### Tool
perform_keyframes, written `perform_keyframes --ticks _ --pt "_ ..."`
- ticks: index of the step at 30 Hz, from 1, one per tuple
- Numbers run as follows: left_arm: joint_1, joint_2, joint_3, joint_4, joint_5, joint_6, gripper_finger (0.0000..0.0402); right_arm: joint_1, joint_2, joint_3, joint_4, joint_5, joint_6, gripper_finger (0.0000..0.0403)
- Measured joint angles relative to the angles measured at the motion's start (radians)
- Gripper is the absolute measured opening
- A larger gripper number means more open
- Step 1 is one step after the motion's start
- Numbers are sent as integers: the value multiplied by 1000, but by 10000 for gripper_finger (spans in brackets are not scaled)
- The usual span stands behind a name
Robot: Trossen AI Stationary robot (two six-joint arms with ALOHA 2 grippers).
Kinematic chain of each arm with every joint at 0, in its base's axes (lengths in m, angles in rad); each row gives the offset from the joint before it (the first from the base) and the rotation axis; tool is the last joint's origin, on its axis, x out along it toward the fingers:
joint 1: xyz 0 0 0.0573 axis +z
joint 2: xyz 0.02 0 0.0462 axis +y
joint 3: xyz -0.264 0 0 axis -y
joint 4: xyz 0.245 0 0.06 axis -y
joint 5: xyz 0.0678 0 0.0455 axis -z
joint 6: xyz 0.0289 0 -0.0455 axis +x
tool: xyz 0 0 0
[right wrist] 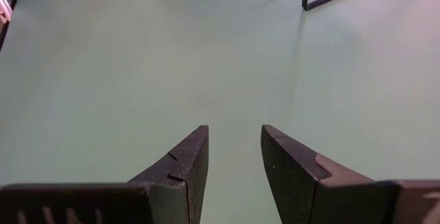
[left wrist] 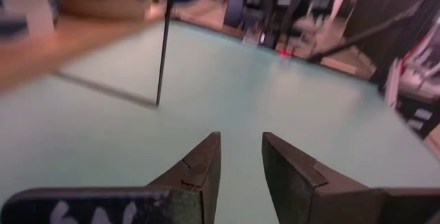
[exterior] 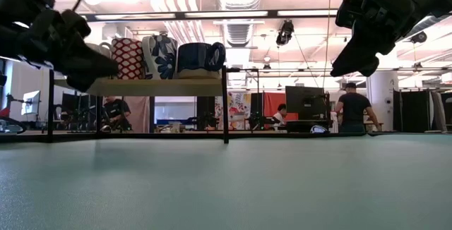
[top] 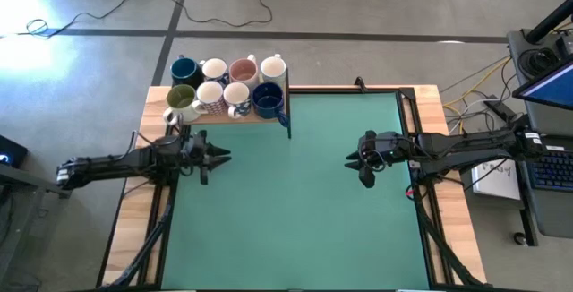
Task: Place coffee mugs
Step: Return to Home Position
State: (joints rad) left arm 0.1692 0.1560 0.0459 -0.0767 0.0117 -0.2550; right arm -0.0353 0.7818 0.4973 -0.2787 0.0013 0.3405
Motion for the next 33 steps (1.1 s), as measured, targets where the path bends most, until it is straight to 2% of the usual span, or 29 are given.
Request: perform_keyframes --ticks 10,14,33 --pt "1 -157 -12 34 -3 2 89 0 0 0 0 0 0 123" --pt "1 -155 -25 86 -3 2 89 0 0 0 0 0 0 123" --pt "1 -151 -32 88 -3 2 89 0 0 0 1 0 0 123"
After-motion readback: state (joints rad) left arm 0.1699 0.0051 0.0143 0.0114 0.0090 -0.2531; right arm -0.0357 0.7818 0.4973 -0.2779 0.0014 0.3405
